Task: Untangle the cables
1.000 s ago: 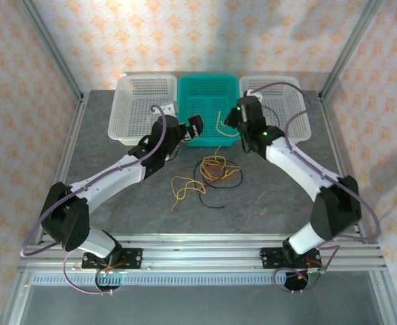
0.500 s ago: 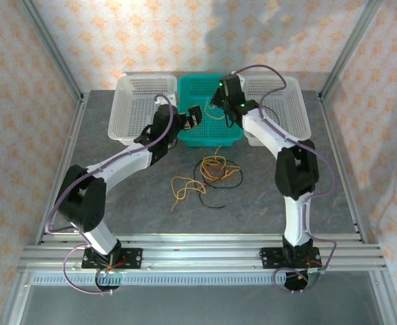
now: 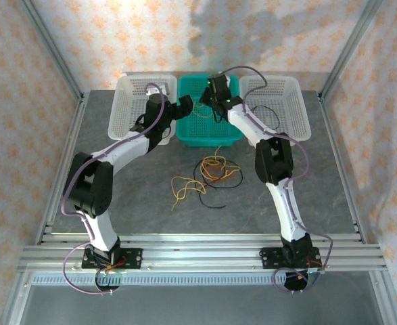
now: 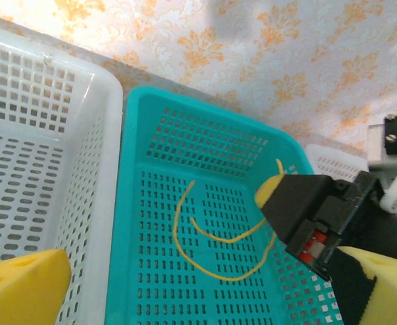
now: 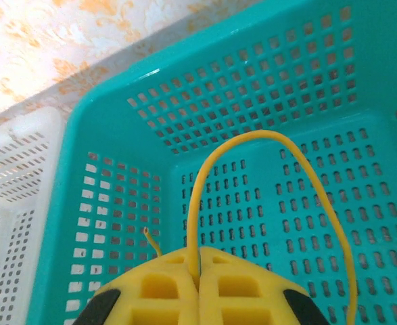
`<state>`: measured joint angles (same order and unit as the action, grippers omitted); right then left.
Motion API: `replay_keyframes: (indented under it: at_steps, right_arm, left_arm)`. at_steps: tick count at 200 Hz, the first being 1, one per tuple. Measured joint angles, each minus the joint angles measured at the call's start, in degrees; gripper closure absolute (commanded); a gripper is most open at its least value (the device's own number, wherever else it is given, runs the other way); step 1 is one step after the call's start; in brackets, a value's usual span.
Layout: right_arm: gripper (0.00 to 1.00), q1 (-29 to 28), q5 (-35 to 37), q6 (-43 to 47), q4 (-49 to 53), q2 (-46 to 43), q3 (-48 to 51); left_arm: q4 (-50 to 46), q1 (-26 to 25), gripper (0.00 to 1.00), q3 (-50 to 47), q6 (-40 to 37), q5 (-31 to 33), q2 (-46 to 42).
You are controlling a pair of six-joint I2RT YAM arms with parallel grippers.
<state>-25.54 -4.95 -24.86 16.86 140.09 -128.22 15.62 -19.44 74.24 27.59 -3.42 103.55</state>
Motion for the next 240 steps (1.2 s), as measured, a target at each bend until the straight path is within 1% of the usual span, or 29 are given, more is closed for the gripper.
replay_keyframes:
  at_steps: [7, 24, 40, 64, 92, 116, 154, 171, 185, 220, 240]
  right_arm:
    - [1.0, 0.0, -0.3, -0.2, 0.4, 1.1, -1.0]
    - [0.94, 0.0, -1.0, -0.7, 1.1, 2.9, -2.0]
    - [0.86, 0.0, -1.5, -1.0, 2.0, 3.8, -2.0]
    - [0.77, 0.0, -1.9, -1.3, 3.0, 4.0, -2.1]
    - [0.74, 0.0, -2.2, -1.0, 3.0, 4.0, -3.2]
    - [0.73, 0.0, -2.2, -0.8, 3.1, 4.0, -3.7]
    - [0.72, 0.0, -2.1, 0.5, 3.9, 3.3, -2.8]
    - [0.72, 0.0, -2.2, 1.5, 4.2, 0.7, 0.6]
    - [0.73, -0.1, -2.2, 2.6, 3.9, -3.3, 5.5]
    - [0.73, -1.1, -3.3, 4.9, -1.7, -18.1, 22.4]
    - [0.73, -2.8, -4.4, 7.1, -5.9, -26.5, 31.4]
  left_arm:
    - [0.0, 0.1, 0.01, 0.1, 0.2, -0.6, 0.6]
    - [-0.2, 0.3, 0.01, 0.1, 0.9, -1.5, 1.6]
    - [-0.4, 0.4, 0.01, 0.1, 1.1, -2.4, 1.8]
    - [-0.3, 0.4, 0.01, 0.0, 1.3, -3.1, 1.8]
    - [-0.3, 0.4, 0.01, -1.5, 1.3, -3.3, 1.8]
    - [-0.4, 0.4, 0.01, -3.7, 1.3, -3.9, 1.2]
    - [-1.2, 0.2, 0.01, -7.2, 0.8, -5.5, -3.1]
    - [-1.9, -0.4, 0.01, -9.3, 0.0, -5.4, -6.2]
    - [-2.2, -1.3, 0.01, -12.2, -0.7, -5.5, -9.6]
    - [-2.1, -3.5, 0.01, -25.6, -0.7, -6.6, -21.4]
    - [-3.3, -4.7, 0.01, -31.1, -0.5, -6.4, -27.1]
